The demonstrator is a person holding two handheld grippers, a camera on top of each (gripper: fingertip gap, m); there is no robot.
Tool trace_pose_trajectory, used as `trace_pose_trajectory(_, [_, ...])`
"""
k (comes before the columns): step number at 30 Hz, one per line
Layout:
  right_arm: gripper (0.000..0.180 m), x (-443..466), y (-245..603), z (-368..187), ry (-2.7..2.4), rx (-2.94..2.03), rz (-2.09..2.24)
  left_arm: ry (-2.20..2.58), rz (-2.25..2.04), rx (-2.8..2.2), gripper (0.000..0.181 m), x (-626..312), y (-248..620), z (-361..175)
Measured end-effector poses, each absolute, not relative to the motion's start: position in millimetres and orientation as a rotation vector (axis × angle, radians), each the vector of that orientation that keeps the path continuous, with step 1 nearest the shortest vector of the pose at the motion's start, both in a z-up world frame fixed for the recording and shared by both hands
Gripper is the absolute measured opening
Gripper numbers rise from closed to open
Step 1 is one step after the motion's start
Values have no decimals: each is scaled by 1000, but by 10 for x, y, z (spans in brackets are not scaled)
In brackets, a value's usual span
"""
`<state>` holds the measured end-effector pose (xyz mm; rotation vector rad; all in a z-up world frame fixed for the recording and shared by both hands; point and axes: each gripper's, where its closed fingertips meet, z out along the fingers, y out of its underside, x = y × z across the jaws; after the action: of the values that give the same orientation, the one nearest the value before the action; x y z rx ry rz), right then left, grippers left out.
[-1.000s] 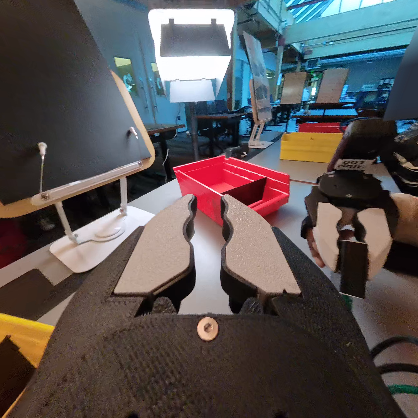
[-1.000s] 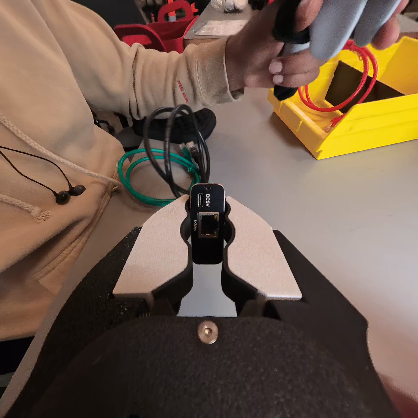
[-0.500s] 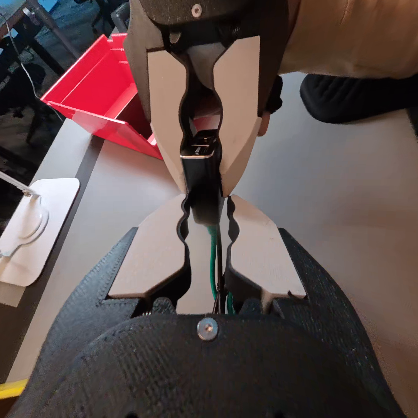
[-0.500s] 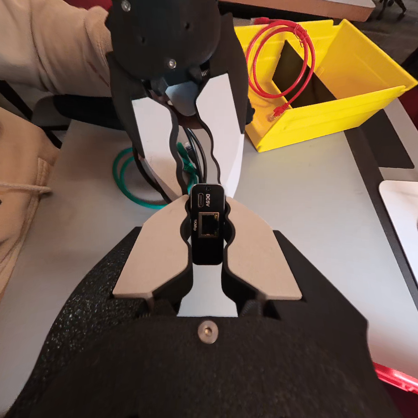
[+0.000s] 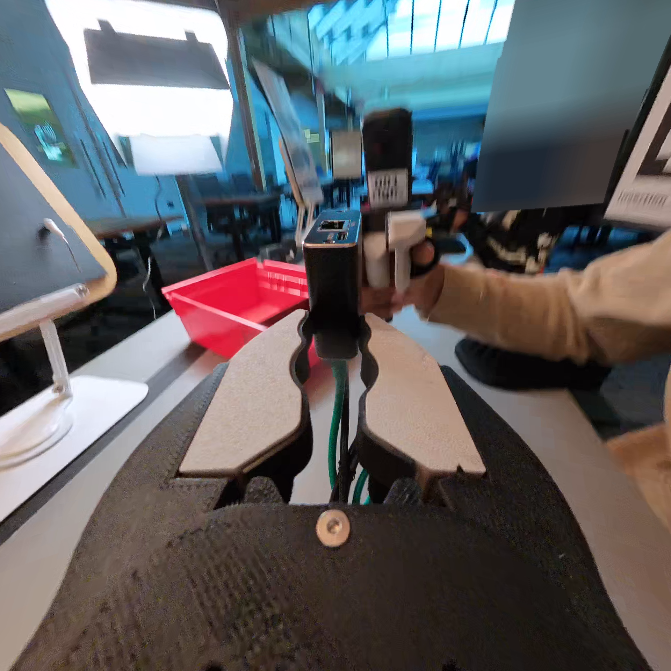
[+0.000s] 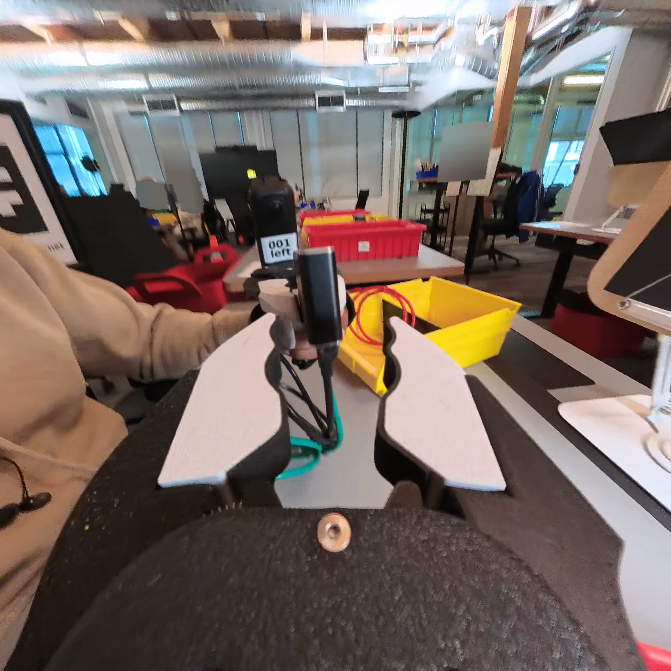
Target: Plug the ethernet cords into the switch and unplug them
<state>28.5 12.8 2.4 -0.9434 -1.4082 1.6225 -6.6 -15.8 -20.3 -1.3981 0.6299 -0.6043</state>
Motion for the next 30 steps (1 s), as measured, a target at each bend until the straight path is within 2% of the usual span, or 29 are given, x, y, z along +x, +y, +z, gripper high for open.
trace_pose_trajectory(4, [67,203,-20,109,-1394,-883,1612,560,-676,-1231,24,-49,-259,157])
trace_pose_trajectory(7, [67,159,-213,251,-1430,-817,1598,582,-692,-1147,24,61,-343,354])
trace_pose_trajectory(9, [61,143,-309,379,-1449,-761,1554,622,-696,-1127,24,151,-360,417])
trace_pose_trajectory(11, [37,152,-397,420,-1518,-710,1502,634,-699,-1113,24,202,-352,439])
trace_pose_trajectory(12, [33,151,-402,420,-1542,-698,1460,632,-718,-1107,24,215,-354,441])
trace_pose_trajectory(18, [24,173,-338,157,-1699,-747,1284,685,-792,-1241,24,192,-327,148])
trace_pose_trajectory(25, [24,318,-76,-201,-1918,-845,884,876,-417,-1461,47,-112,-337,-77])
trace_pose_trajectory(30, [24,206,-174,-607,-2083,-878,742,1099,-244,-1593,45,68,-366,-450])
